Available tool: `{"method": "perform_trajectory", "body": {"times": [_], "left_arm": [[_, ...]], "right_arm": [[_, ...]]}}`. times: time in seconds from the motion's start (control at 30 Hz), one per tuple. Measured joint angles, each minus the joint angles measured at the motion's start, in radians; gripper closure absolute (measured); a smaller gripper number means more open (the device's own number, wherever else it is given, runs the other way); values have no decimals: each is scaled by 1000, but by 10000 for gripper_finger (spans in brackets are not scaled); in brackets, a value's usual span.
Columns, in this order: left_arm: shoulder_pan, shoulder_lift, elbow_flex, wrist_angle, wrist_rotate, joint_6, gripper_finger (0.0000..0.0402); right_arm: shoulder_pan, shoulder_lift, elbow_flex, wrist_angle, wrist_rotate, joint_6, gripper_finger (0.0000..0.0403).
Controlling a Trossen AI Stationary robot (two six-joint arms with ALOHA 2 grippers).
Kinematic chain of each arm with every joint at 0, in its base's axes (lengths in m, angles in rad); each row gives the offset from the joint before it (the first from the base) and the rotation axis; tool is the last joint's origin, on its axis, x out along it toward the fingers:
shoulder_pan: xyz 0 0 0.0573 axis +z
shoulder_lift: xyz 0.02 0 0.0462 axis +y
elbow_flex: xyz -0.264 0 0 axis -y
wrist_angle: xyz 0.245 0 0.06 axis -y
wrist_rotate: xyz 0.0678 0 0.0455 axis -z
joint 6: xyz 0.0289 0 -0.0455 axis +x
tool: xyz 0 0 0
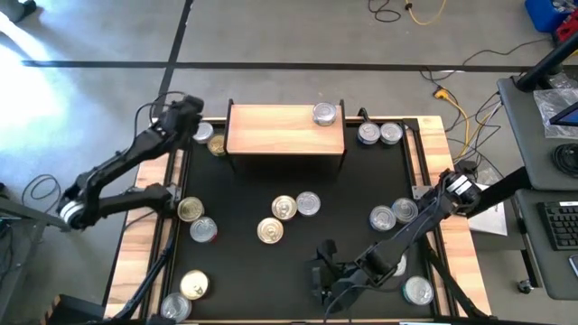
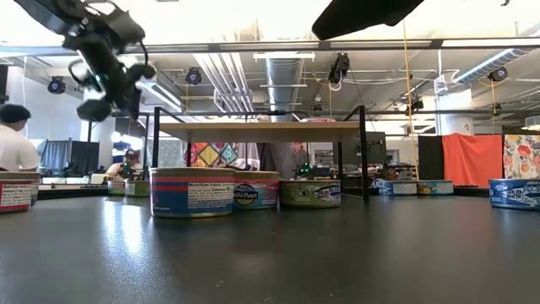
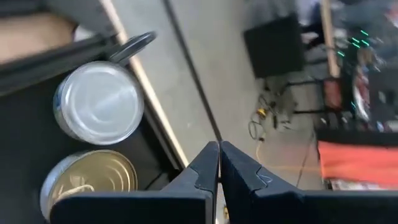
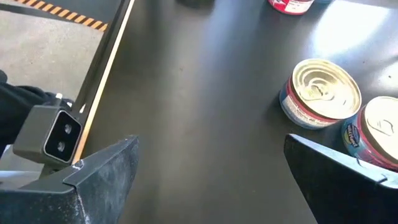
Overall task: Stack canned seafood by type on shelf
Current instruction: Stack the light green tuna can on top of the light green tuna can on the shelf
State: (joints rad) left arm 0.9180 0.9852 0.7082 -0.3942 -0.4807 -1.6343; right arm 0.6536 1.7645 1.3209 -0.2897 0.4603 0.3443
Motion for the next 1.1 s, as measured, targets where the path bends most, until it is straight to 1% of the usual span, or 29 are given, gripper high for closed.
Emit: {"method": "perform_trajectory", "body": {"times": [0.13, 0.2, 0.37, 0.47, 0.5, 0.57, 0.63, 0.7, 0.83, 0.93, 1.1], "left_arm": [[33, 117, 0, 63, -8, -64, 402], [51, 174, 1, 64, 1, -101, 402], [90, 300, 34, 43, 85, -177, 402], [113, 355, 68, 36, 106, -175, 402], [121, 370, 83, 31, 106, -164, 402], [135, 397, 114, -30, 107, -162, 402], [149, 425, 140, -117, 123, -200, 402], [161, 446, 148, -169, 164, -249, 402], [178, 484, 134, -146, 240, -292, 402], [190, 509, 132, -111, 245, -276, 402], [208, 516, 132, -38, 245, -229, 402]], "right_arm": [[-2, -2, 0, -7, 0, 0, 14], [-6, -8, 0, -22, 0, 1, 14], [-24, -15, -1, -118, 3, 65, 14], [-32, -15, -1, -166, 4, 121, 14], [-32, -15, -1, -178, 5, 137, 14], [-32, -15, -2, -195, 4, 160, 14], [-30, -15, -2, -207, 4, 175, 14], [-30, -15, -2, -212, 4, 184, 14], [-31, -15, -2, -211, 4, 194, 14], [-31, -15, -2, -211, 4, 219, 14], [-23, -15, -2, -237, 4, 266, 14]]}}
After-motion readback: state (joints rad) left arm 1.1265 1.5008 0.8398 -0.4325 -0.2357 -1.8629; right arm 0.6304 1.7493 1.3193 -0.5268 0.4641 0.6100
